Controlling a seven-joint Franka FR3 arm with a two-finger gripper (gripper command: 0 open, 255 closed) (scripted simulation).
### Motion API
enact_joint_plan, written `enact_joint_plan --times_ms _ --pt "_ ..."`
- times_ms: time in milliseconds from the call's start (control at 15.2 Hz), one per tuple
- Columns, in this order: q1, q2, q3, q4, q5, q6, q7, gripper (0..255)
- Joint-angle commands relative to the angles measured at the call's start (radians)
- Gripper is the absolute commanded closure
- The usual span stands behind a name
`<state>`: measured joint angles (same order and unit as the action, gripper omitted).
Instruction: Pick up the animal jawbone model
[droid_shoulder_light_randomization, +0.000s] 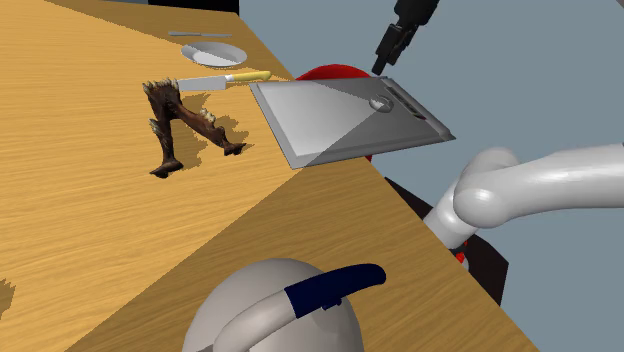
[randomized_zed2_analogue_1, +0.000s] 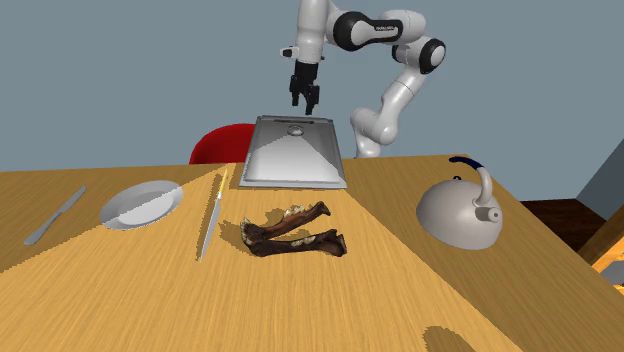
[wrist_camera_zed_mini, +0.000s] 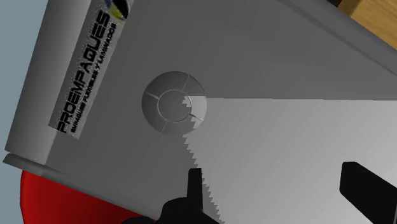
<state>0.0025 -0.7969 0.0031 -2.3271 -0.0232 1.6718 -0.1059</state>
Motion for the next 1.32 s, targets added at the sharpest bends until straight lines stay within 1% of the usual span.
enact_joint_plan --times_ms 0,330,660,990,1254 --pt "0.000 0.000 0.000 0.000 0.000 0.000 0.000 0" --pt "0.033 0.116 0.078 0.033 0.046 0.080 0.075 0" --pt "0.059 0.250 0.154 0.094 0.075 0.152 0.148 0" --pt "0.078 0.397 0.228 0.182 0.082 0.211 0.223 0" --pt "0.091 0.524 0.285 0.272 0.068 0.246 0.286 0"
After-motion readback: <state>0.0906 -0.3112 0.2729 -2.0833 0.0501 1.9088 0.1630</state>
